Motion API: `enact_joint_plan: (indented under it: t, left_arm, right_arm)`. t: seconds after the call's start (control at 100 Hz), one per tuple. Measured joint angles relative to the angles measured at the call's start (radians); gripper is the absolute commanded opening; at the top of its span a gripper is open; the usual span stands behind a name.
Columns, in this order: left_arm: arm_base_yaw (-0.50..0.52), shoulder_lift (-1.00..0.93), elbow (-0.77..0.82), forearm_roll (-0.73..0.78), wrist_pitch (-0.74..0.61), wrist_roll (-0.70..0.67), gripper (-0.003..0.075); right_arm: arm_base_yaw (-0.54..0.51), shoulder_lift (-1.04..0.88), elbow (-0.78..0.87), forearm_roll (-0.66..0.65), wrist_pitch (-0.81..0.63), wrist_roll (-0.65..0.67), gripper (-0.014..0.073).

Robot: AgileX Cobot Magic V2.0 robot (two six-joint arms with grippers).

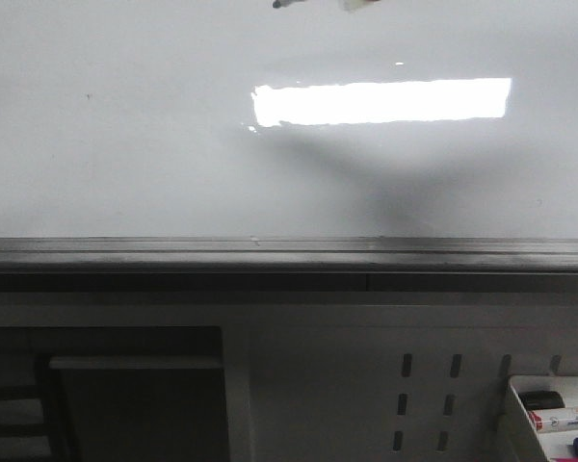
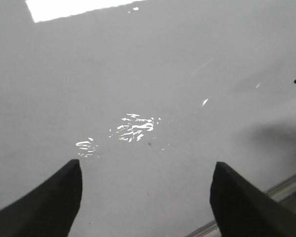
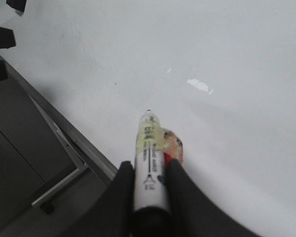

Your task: Write number 4 on whiteboard

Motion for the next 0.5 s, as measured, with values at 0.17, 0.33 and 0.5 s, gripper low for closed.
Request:
enact_joint_plan:
  t: [0.17,0.33,0.5]
  left_arm:
    - [0.004,-0.009,0.006,-0.008,-0.010,0.000,0.0489]
    - [0.004,-0.009,0.006,-0.010,-0.020,0.000,0.0489]
    - [0.004,-0.009,0.006,-0.011,-0.026,0.000,0.0489]
  right_arm:
    - [0.011,0.102,-0.027,0.156,-0.015,-0.160,-0.0043]
    - [0.050,0.190,-0.111,0.200,-0.051,-0.223,-0.0043]
    - [0.087,0.287,-0.175,0.209,-0.100,-0.230,-0.0043]
